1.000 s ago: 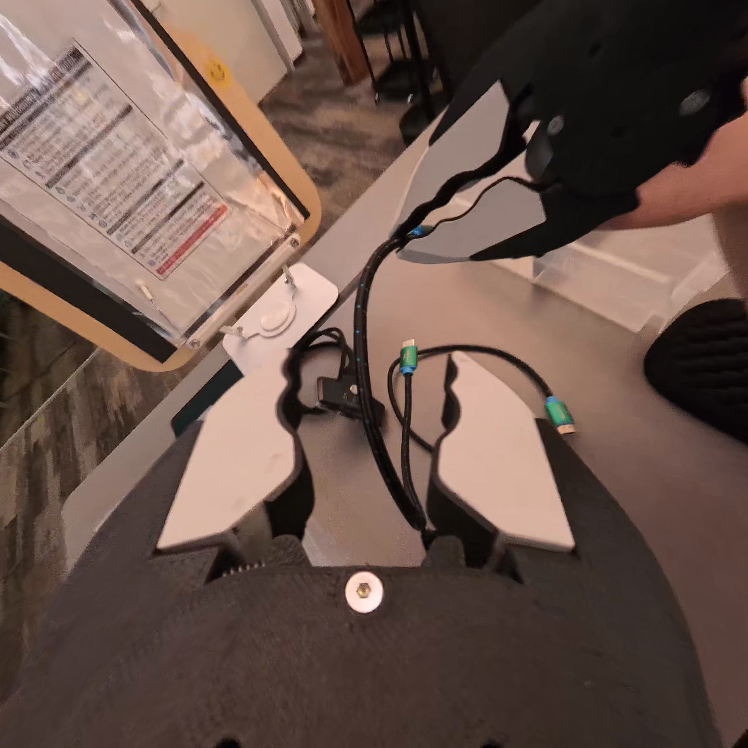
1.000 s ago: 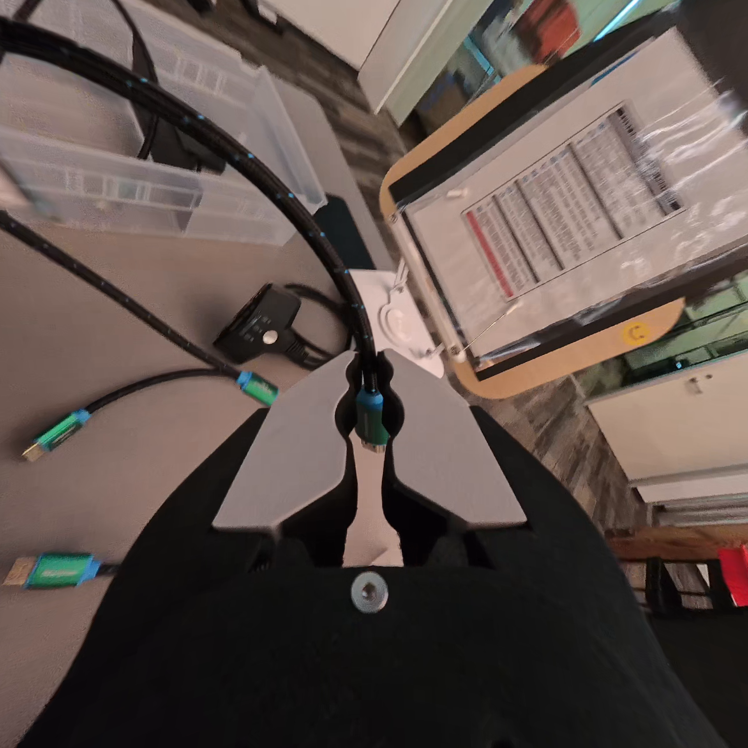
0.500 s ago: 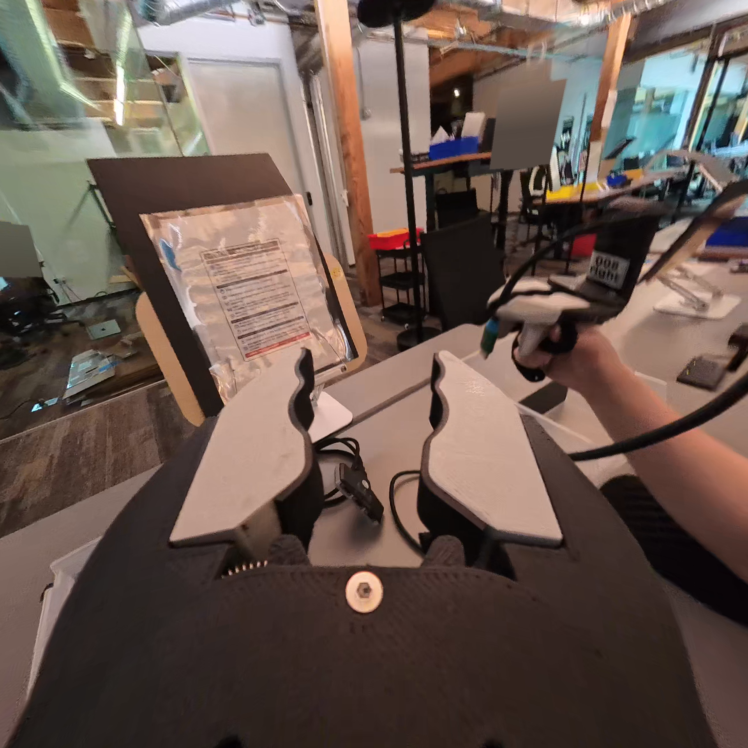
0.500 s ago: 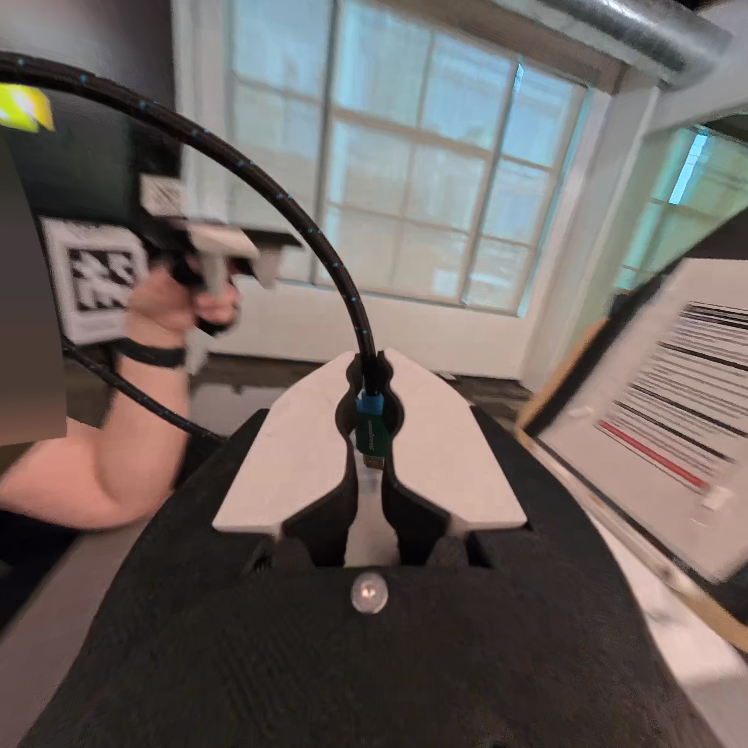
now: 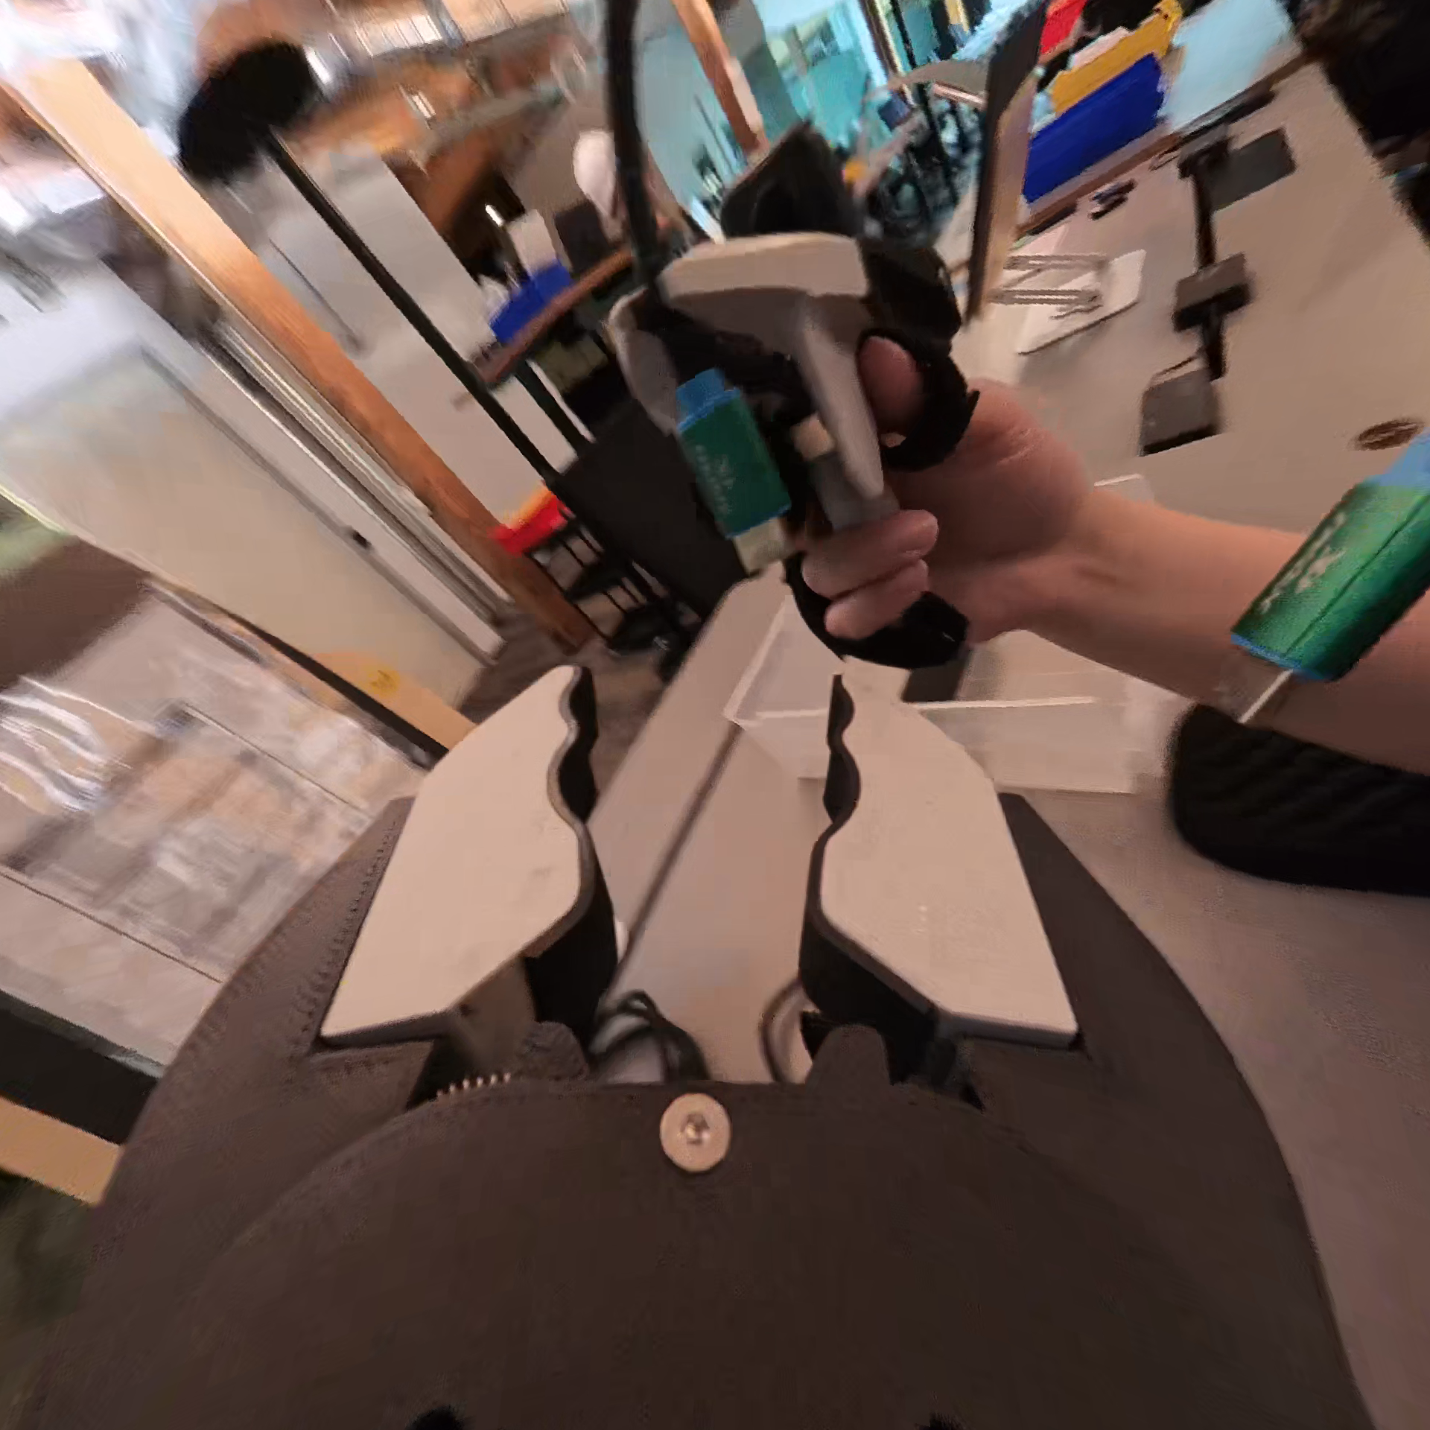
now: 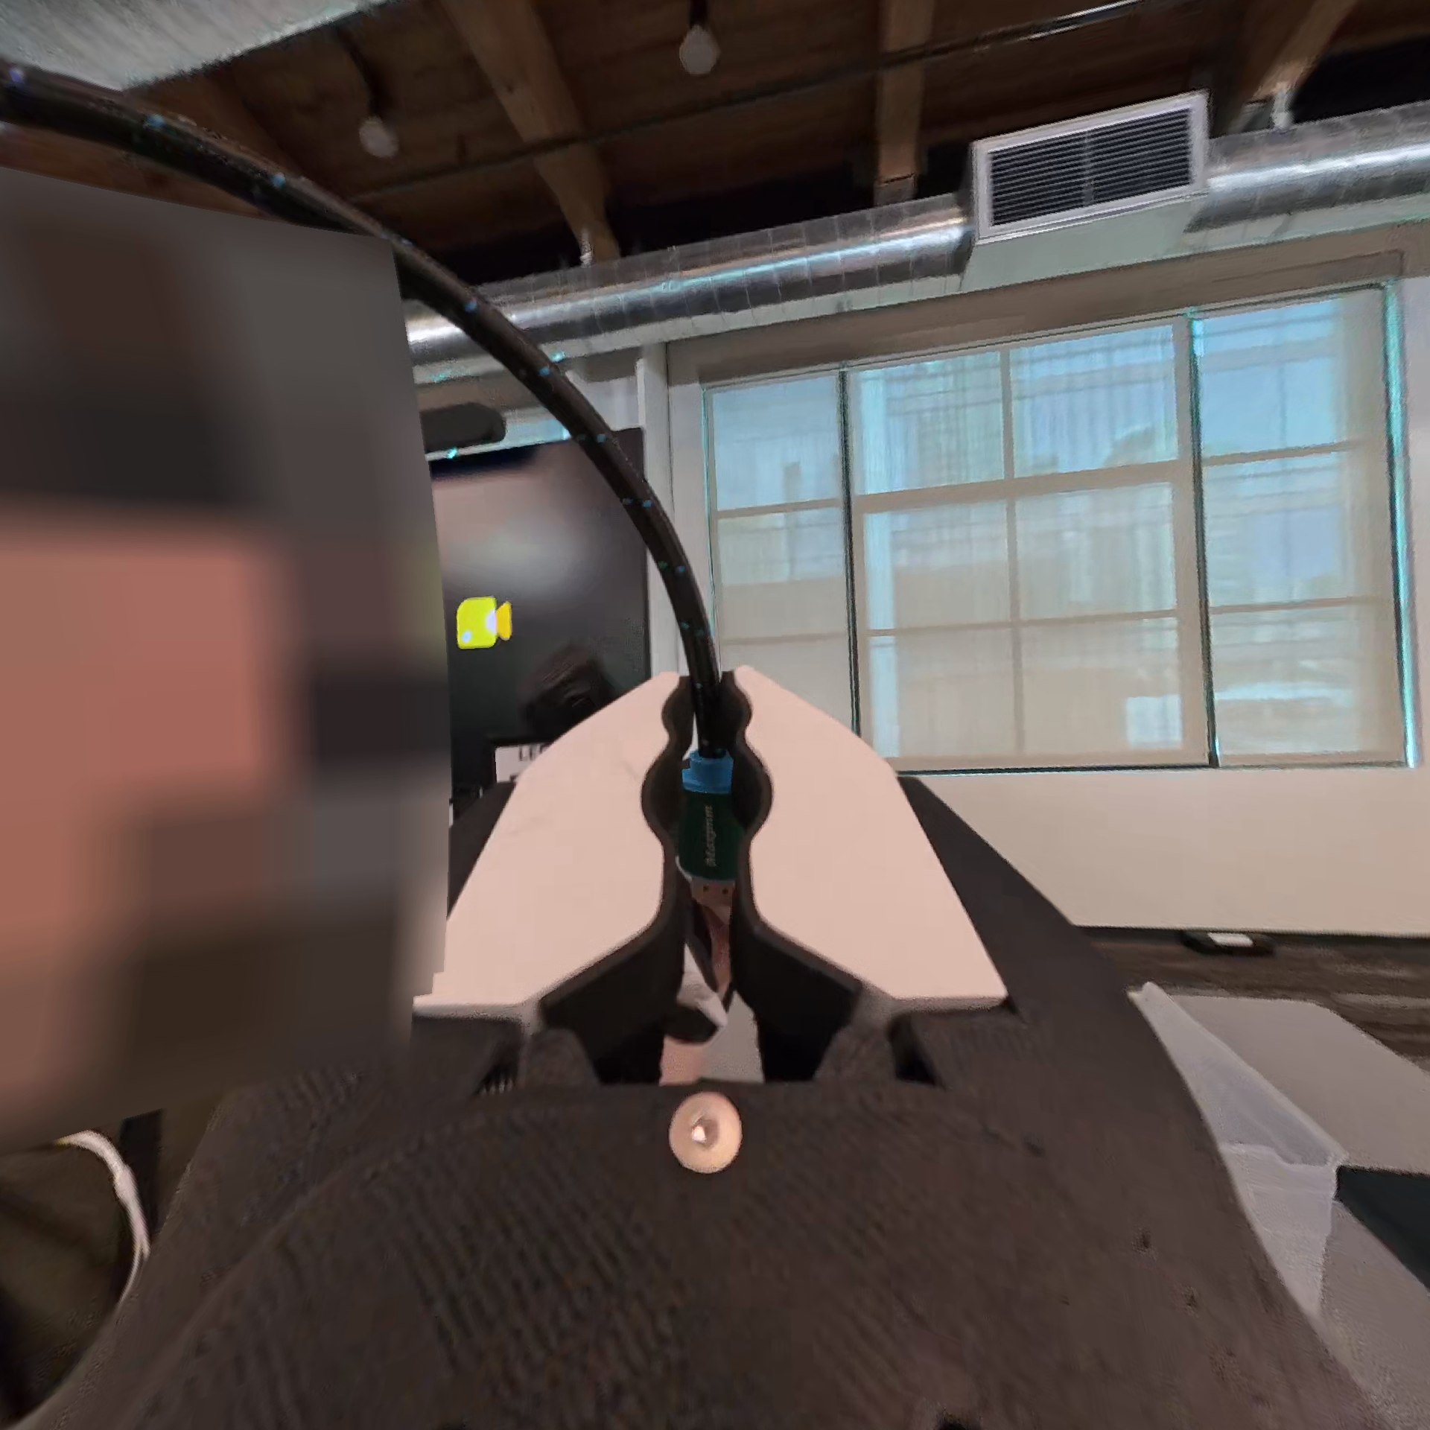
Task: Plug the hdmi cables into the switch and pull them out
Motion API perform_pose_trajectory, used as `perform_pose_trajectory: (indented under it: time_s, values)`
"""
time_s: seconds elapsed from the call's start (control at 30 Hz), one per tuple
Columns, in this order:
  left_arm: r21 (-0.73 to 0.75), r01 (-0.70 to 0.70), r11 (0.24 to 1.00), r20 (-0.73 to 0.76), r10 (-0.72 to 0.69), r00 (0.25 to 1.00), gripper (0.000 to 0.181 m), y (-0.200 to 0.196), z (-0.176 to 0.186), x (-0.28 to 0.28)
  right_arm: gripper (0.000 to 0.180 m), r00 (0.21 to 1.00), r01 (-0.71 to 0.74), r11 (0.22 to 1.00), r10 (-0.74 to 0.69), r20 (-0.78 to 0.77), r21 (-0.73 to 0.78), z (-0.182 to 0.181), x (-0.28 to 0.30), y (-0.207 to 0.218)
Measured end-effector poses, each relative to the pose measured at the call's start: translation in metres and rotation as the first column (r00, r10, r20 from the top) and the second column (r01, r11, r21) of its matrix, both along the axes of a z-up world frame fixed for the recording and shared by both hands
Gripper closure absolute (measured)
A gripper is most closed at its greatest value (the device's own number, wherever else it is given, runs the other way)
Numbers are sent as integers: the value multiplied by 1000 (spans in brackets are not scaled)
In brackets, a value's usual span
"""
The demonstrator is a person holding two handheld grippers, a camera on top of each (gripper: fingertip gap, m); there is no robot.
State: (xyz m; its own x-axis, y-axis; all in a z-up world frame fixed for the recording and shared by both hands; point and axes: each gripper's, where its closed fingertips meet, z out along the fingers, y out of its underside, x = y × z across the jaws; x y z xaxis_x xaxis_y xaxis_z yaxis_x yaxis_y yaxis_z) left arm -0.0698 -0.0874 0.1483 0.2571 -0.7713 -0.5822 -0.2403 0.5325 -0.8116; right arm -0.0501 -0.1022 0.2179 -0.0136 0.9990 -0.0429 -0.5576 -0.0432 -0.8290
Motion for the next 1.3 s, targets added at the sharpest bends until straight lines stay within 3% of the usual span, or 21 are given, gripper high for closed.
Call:
perform_pose_trajectory:
  time_s: [0.03,0.1,0.23,0.4,0.53,0.73,0.83,1.0,1.13,1.3]
  values:
    - [60,-18,998,39,16,999,130,0,5,3,172,1000,4,999,-5,-12,-36,1,0,3]
    - [111,-43,993,111,31,993,133,-1,13,5,172,998,-4,998,-1,-64,-68,4,1,6]
    - [105,-38,994,130,24,991,104,1,13,9,172,990,-54,993,40,-132,-102,5,-2,7]
    - [258,-75,963,244,11,970,131,-1,24,3,172,978,-136,981,111,-179,-135,0,-15,9]
    - [315,-118,942,268,32,963,130,0,26,0,172,970,-145,967,98,-221,-209,-7,-21,22]
    - [421,-161,893,277,42,960,162,-1,26,-6,172,962,-179,946,112,-248,-269,-14,-26,31]
    - [457,-197,867,272,75,959,166,2,27,-9,172,967,-174,945,113,-227,-275,-15,-26,32]
    - [440,-165,883,254,53,966,168,1,27,-15,172,981,-179,940,150,-120,-292,-18,-29,30]
    - [424,-63,903,182,-16,983,170,-3,22,-23,172,980,-98,948,145,135,-303,-38,-32,29]
    - [395,23,918,106,-70,992,170,-6,12,-27,164,920,36,983,37,389,-179,-61,-28,25]
